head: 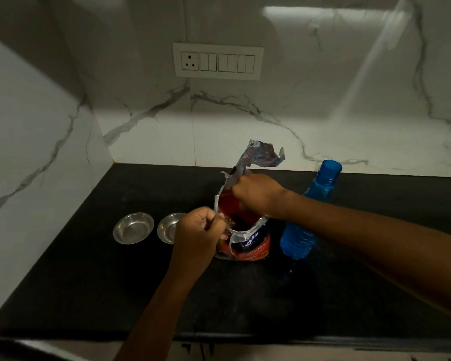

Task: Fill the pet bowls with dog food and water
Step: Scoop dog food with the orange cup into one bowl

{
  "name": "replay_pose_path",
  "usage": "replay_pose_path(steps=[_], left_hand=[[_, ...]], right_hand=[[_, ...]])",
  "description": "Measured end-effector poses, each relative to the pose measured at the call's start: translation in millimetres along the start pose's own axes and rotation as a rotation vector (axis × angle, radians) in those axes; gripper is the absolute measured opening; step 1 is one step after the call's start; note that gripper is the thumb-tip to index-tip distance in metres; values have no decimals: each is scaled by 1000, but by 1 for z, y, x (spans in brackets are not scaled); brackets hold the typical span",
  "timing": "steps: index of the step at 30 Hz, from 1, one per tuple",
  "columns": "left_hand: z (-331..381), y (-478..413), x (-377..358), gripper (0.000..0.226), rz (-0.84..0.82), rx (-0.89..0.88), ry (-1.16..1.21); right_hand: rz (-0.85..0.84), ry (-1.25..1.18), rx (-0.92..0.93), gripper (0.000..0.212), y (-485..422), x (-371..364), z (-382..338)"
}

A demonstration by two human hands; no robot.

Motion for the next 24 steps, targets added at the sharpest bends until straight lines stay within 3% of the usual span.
replay_pose_path(steps=[4,7,9,12,18,21,24], left_hand=[[5,-1,-2,24,3,-5,7],[5,-1,-4,25,21,6,19],[5,0,-5,26,27,7,5],[3,-1,-4,26,35,7,-16],[2,-6,-3,27,63,23,-15],[6,-8,-4,27,58,16,-11],[7,-9,-7,27,44,17,4]], right_hand=[[-20,-347,-186,20,-2,-24,20],[-4,-447,-251,27,3,-30,28],[43,-416,-243,23,6,-23,27],[169,-164,-148,11,9,6,22],[142,239,138,27,6,3,-1],[94,219,273,24,-4,-7,-13],[63,-81,165,33,-13,-7,3]])
Point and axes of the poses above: each hand's wrist, its own y-axis away from the middle knuckle, its own x-axis out of the back of the hand, z = x × y, the point moved 6 cm from there along -y, towards the middle knuckle, and after that the axes turned 2 degrees about -y, right-handed, at the moved point
